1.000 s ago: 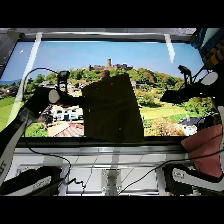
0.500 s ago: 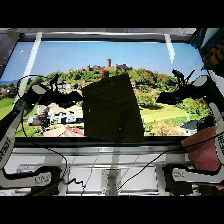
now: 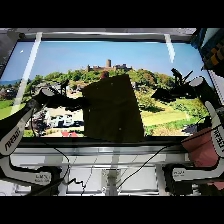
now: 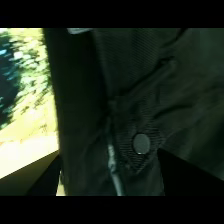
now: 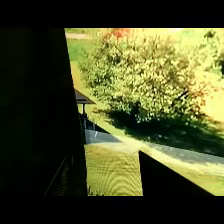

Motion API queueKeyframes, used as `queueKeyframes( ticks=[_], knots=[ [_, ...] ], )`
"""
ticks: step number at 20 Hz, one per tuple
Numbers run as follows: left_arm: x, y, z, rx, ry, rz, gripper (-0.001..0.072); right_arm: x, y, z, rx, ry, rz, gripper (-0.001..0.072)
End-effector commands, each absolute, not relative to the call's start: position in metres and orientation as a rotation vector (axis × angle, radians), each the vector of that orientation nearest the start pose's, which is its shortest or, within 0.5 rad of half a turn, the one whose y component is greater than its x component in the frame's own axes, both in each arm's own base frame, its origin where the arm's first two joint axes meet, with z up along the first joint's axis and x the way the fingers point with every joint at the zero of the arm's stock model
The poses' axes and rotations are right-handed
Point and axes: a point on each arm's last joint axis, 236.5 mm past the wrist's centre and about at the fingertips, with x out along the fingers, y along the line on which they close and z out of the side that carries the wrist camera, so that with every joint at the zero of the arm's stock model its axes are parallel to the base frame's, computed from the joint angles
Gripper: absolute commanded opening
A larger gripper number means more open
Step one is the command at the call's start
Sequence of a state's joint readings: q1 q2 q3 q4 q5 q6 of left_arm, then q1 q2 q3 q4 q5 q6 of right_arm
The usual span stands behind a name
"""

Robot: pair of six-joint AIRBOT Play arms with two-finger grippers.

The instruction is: Fold the clothes and pants, and hang the long-sleeved shirts on hangers.

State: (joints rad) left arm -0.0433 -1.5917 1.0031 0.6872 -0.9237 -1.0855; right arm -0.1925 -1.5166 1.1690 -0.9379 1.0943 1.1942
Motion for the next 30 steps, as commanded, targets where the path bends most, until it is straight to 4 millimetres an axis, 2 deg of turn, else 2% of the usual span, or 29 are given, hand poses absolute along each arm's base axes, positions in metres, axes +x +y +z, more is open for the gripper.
queueKeyframes(
  ticks=[1,3,5,6,8,9,12,16,21,24,27,28,29,30],
  knots=[
    [0.394,-0.181,-0.094,-0.49,1.271,-0.58,0.0686,0.432,0.044,-0.039,0.469,1.213,0.32,0.0487],
    [0.404,-0.187,-0.093,-0.498,1.229,-0.558,0.0666,0.433,0.043,-0.038,0.471,1.209,0.318,0.0487],
    [0.418,-0.194,-0.09,-0.511,1.171,-0.525,0.0541,0.433,0.043,-0.038,0.472,1.208,0.317,0.0486],
    [0.423,-0.198,-0.089,-0.508,1.146,-0.511,0.0452,0.433,0.043,-0.038,0.472,1.208,0.317,0.0486],
    [0.434,-0.203,-0.088,-0.491,1.096,-0.483,0.0141,0.433,0.043,-0.038,0.471,1.207,0.316,0.0486],
    [0.438,-0.206,-0.085,-0.465,1.071,-0.489,0.0036,0.434,0.043,-0.038,0.47,1.204,0.314,0.0485],
    [0.455,-0.223,-0.067,-0.363,0.972,-0.537,0.0039,0.435,0.042,-0.039,0.469,1.2,0.309,0.0463],
    [0.49,-0.236,-0.045,-0.309,0.811,-0.468,0.0039,0.44,0.039,-0.046,0.475,1.196,0.293,0.0463],
    [0.515,-0.269,-0.059,-0.38,0.801,-0.465,0.0039,0.447,0.034,-0.045,0.485,1.17,0.262,0.0462],
    [0.529,-0.269,-0.064,-0.384,0.794,-0.458,0.0039,0.447,0.034,-0.046,0.484,1.171,0.262,0.0462],
    [0.53,-0.265,-0.065,-0.386,0.794,-0.453,0.004,0.447,0.034,-0.046,0.484,1.171,0.263,0.0441],
    [0.53,-0.266,-0.064,-0.386,0.797,-0.458,0.0066,0.447,0.034,-0.045,0.484,1.171,0.263,0.0441],
    [0.527,-0.268,-0.063,-0.38,0.804,-0.473,0.0309,0.446,0.035,-0.044,0.483,1.172,0.265,0.0441],
    [0.522,-0.269,-0.059,-0.369,0.815,-0.499,0.0667,0.445,0.036,-0.041,0.481,1.175,0.275,0.0441]
  ],
)
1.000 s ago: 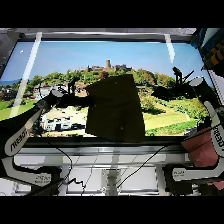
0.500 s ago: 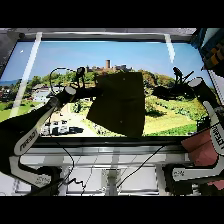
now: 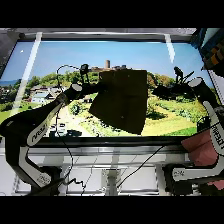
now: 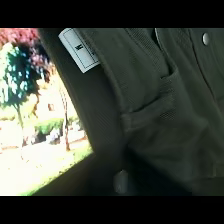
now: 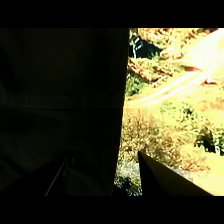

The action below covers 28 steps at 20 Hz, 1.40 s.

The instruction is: Fold the clothes and pants, and hang the long-sleeved shirts on hangers.

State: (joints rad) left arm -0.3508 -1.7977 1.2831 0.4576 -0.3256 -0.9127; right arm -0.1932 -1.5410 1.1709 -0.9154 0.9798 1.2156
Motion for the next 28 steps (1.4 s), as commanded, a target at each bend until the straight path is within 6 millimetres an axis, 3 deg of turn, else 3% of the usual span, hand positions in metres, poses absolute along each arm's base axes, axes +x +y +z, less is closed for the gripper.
queueKeyframes(
  ticks=[1,2,3,4,5,6,7,11,14,16,17,18,19,20,24,28],
  knots=[
    [0.517,-0.269,-0.053,-0.355,0.829,-0.533,0.0669,0.444,0.038,-0.034,0.476,1.177,0.29,0.0441],
    [0.51,-0.266,-0.045,-0.323,0.845,-0.573,0.0669,0.443,0.04,-0.023,0.465,1.179,0.313,0.0427],
    [0.502,-0.257,-0.037,-0.275,0.863,-0.609,0.0669,0.443,0.042,-0.01,0.447,1.177,0.337,0.0349],
    [0.495,-0.247,-0.03,-0.233,0.883,-0.638,0.0667,0.441,0.043,0.003,0.424,1.177,0.358,0.0204],
    [0.485,-0.233,-0.021,-0.202,0.915,-0.671,0.0618,0.437,0.044,0.017,0.393,1.182,0.378,0.0016],
    [0.473,-0.22,-0.013,-0.193,0.95,-0.701,0.0478,0.428,0.043,0.03,0.352,1.195,0.394,0.0022],
    [0.463,-0.206,-0.004,-0.199,0.983,-0.725,0.0399,0.418,0.039,0.038,0.307,1.21,0.395,0.0022],
    [0.43,-0.15,0.013,-0.241,1.088,-0.798,0.04,0.352,0.041,0.05,0.243,1.253,0.389,0.0022],
    [0.411,-0.132,0.008,-0.282,1.157,-0.826,0.04,0.288,0.054,0.023,0.288,1.266,0.36,0.0022],
    [0.408,-0.134,0.0,-0.251,1.152,-0.851,0.0401,0.262,0.065,-0.001,0.442,1.255,0.275,0.0026],
    [0.406,-0.139,-0.006,-0.244,1.161,-0.864,0.0441,0.256,0.072,-0.01,0.533,1.241,0.24,0.0114],
    [0.403,-0.146,-0.012,-0.245,1.18,-0.878,0.0537,0.251,0.08,-0.018,0.605,1.239,0.233,0.0323],
    [0.399,-0.154,-0.019,-0.243,1.203,-0.896,0.0632,0.246,0.088,-0.026,0.667,1.252,0.237,0.0387],
    [0.396,-0.161,-0.026,-0.246,1.226,-0.908,0.0687,0.241,0.093,-0.033,0.722,1.275,0.226,0.0388],
    [0.381,-0.188,-0.052,-0.253,1.314,-0.95,0.0689,0.238,0.098,-0.054,0.843,1.34,0.168,0.0387],
    [0.381,-0.187,-0.062,-0.267,1.336,-0.945,0.0689,0.232,0.102,-0.078,0.899,1.446,0.138,0.0388]
  ],
)
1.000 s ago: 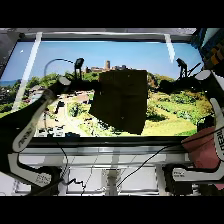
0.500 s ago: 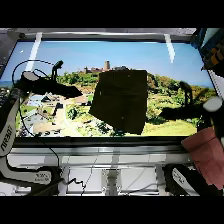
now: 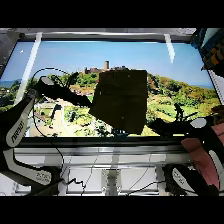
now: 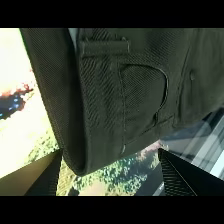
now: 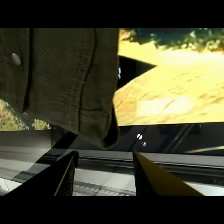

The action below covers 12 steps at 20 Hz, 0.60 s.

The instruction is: Fold the clothes and pants, and hang the long-sleeved shirts on hangers.

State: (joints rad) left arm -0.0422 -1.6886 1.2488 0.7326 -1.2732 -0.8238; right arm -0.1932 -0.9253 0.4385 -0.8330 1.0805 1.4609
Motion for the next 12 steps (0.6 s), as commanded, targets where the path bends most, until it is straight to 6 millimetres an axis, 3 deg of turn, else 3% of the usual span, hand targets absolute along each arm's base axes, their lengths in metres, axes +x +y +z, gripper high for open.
queueKeyframes(
  ticks=[1,2,3,4,7,10,12],
  knots=[
    [0.383,-0.184,-0.062,-0.272,1.333,-0.937,0.0689,0.231,0.105,-0.083,0.918,1.47,0.145,0.039],
    [0.385,-0.181,-0.062,-0.275,1.329,-0.929,0.069,0.23,0.11,-0.087,0.924,1.489,0.164,0.0402],
    [0.387,-0.179,-0.063,-0.277,1.324,-0.921,0.0689,0.228,0.118,-0.091,0.932,1.511,0.186,0.0483],
    [0.389,-0.178,-0.063,-0.276,1.318,-0.914,0.0689,0.227,0.126,-0.093,0.943,1.529,0.206,0.0492],
    [0.394,-0.177,-0.064,-0.273,1.304,-0.898,0.0689,0.225,0.144,-0.107,0.919,1.565,0.227,0.0489],
    [0.394,-0.177,-0.064,-0.272,1.302,-0.896,0.0688,0.234,0.149,-0.118,0.89,1.528,0.214,0.0481],
    [0.397,-0.177,-0.065,-0.271,1.296,-0.889,0.0688,0.24,0.155,-0.117,0.901,1.505,0.234,0.0428]
  ],
)
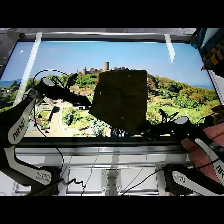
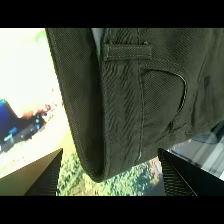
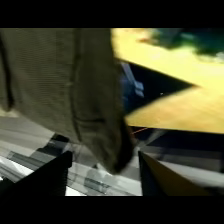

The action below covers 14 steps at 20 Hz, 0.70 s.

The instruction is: Fold the clothes and pants, and hang the long-sleeved shirts on hangers.

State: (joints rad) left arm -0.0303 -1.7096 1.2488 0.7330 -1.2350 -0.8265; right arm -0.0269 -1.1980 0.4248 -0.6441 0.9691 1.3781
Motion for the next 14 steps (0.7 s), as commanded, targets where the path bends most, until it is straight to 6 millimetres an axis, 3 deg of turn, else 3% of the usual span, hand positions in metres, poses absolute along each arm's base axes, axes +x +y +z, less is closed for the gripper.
queueKeyframes(
  ticks=[1,3,4,5,7,9,12,14],
  knots=[
    [0.397,-0.177,-0.065,-0.271,1.295,-0.886,0.0688,0.242,0.159,-0.116,0.909,1.497,0.254,0.0413],
    [0.396,-0.177,-0.065,-0.271,1.297,-0.889,0.0688,0.248,0.161,-0.115,0.91,1.468,0.275,0.0329],
    [0.395,-0.177,-0.065,-0.272,1.3,-0.892,0.0688,0.25,0.16,-0.115,0.913,1.458,0.27,0.0218],
    [0.394,-0.176,-0.064,-0.275,1.304,-0.894,0.0688,0.25,0.16,-0.115,0.913,1.456,0.268,0.0157],
    [0.391,-0.171,-0.063,-0.29,1.318,-0.901,0.0688,0.25,0.161,-0.114,0.909,1.456,0.276,0.0126],
    [0.382,-0.165,-0.06,-0.311,1.349,-0.924,0.0688,0.252,0.161,-0.114,0.897,1.445,0.288,0.0023],
    [0.369,-0.15,-0.069,-0.248,1.413,-0.924,0.0688,0.253,0.161,-0.113,0.889,1.439,0.299,0.0023],
    [0.364,-0.15,-0.075,-0.219,1.434,-0.927,0.0688,0.254,0.162,-0.112,0.893,1.433,0.303,0.0022]
  ],
)
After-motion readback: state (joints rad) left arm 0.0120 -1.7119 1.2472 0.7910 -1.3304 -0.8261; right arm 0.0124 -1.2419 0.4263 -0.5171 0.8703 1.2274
